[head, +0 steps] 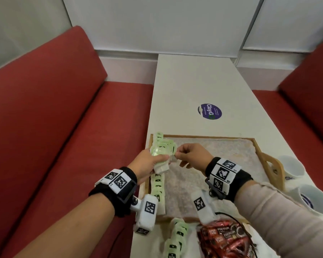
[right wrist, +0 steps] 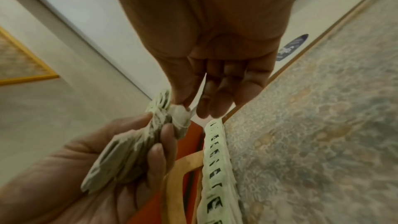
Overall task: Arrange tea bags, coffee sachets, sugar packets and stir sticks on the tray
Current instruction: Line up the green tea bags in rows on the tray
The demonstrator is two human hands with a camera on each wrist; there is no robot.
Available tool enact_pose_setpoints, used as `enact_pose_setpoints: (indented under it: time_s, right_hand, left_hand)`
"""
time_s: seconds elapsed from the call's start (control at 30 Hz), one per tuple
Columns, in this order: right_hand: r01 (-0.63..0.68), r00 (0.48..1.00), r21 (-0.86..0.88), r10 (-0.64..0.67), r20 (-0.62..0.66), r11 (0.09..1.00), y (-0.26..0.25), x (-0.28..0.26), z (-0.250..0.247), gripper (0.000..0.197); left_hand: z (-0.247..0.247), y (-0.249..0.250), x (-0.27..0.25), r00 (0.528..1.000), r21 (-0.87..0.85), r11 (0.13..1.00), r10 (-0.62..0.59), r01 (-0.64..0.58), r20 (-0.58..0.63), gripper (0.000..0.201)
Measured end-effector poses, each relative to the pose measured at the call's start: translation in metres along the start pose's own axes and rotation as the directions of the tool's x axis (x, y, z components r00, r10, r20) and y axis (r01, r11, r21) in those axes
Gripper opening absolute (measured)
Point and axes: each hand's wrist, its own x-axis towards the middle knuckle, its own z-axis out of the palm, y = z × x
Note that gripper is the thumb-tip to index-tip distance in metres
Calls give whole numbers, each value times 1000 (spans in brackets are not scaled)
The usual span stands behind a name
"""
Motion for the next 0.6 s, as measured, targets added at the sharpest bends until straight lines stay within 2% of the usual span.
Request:
enact_pose_setpoints:
  time_s: [0.17, 0.3, 0.4, 0.6]
  right_hand:
    - [-81, 997, 132, 79, 18, 988, -2, 30, 12, 18]
    - [-119, 990, 85, 124, -61, 989, -1, 60, 17, 18]
    - [-136, 979, 40, 140, -146, 990, 5, 81, 18, 17]
    - [-178, 953, -64, 156, -259, 982, 14, 108, 23, 21]
  left_hand:
    - [-18, 10, 17, 1000, 173, 985, 5, 0, -28, 24]
    - [-29, 8, 20, 999, 291, 957, 18, -2, -50, 19]
    - [-30, 7, 19, 999, 246, 969, 9, 4, -50, 18]
    - [-21, 11, 24, 998, 36, 999, -5, 7, -63, 26]
